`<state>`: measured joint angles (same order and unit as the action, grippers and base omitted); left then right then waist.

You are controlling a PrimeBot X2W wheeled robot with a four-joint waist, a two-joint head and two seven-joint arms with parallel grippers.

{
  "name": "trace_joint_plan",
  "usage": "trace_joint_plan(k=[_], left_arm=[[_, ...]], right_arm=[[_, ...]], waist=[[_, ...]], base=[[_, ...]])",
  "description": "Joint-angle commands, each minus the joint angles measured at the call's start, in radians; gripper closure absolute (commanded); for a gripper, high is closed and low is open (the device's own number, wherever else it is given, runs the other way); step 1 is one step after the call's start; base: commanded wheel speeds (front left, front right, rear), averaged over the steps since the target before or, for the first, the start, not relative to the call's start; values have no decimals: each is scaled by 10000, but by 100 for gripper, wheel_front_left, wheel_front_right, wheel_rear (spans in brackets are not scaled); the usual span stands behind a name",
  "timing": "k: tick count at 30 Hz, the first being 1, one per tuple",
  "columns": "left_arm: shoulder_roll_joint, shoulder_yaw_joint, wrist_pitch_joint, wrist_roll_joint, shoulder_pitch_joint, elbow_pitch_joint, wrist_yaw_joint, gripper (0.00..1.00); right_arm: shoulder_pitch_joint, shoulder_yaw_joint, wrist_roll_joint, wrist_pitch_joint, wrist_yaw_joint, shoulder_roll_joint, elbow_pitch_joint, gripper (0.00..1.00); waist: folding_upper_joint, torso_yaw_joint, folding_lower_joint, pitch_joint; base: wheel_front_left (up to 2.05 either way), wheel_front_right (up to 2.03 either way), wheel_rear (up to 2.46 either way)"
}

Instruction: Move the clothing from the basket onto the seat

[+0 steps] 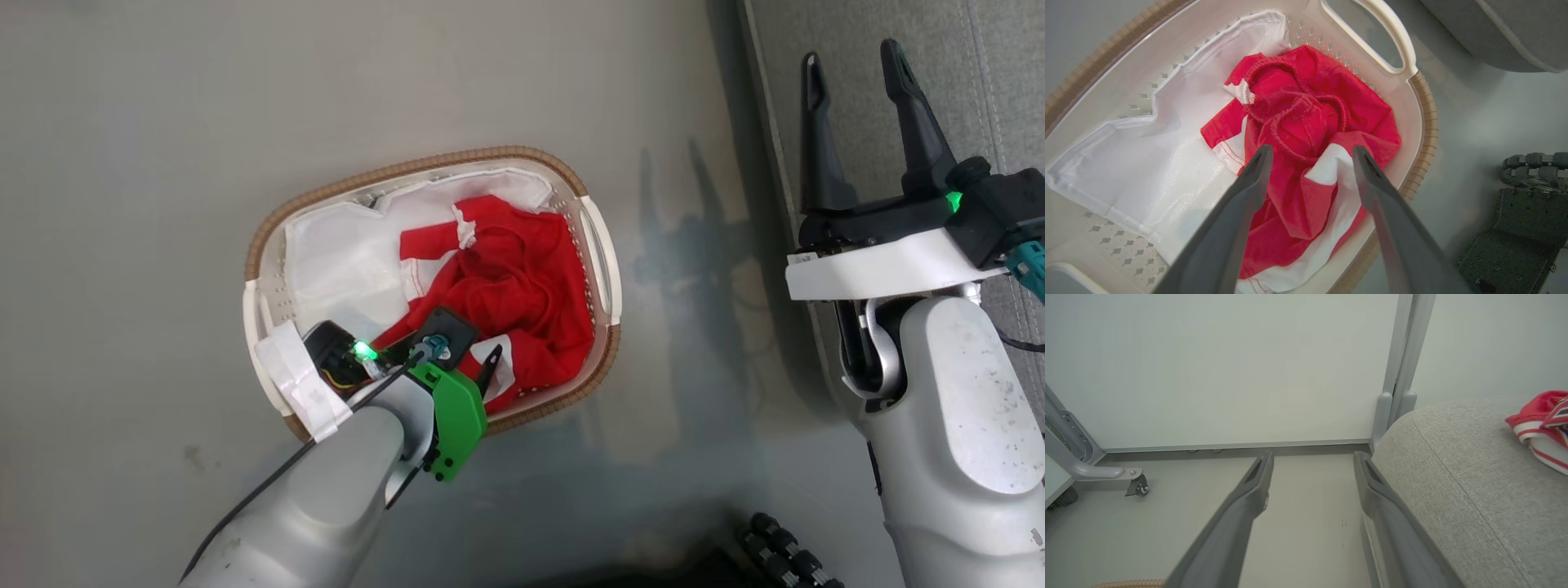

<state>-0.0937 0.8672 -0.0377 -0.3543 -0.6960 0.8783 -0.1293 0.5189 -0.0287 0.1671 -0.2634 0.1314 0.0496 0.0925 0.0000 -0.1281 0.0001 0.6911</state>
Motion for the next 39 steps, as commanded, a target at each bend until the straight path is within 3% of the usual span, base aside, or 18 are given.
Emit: trace_joint_plan(k=[1,12,13,15,27,39], left_arm=[[-196,126,44,-147,-307,178,-9,0],[-482,1265,186,-1120,-1111,1373,-11,0],[-472,1303,185,-1176,-1133,1436,-11,29],[-445,1362,38,-1317,-1201,1515,-11,100],[-248,1876,-1189,-2013,-1119,1590,-12,100],[-552,1911,-2207,-2886,-1201,249,-12,100]], right_arm=[[169,-48,63,-20,-14,16,-136,0],[365,-369,465,-20,-14,19,-454,0],[372,-383,474,-20,-14,19,-443,0],[379,-386,503,-20,-14,19,-417,0],[167,-316,238,-20,-14,24,274,0],[-961,95,-302,-20,-14,30,1594,0]], waist=[[0,-885,-1,1255],[0,-1265,-1,1856],[0,-1275,-1,1865],[0,-1276,-1,1866],[0,-804,-1,783],[0,143,-1,-2256]], base=[[0,0,0],[0,0,0],[0,0,0],[0,0,0],[0,0,0],[0,0,0]])
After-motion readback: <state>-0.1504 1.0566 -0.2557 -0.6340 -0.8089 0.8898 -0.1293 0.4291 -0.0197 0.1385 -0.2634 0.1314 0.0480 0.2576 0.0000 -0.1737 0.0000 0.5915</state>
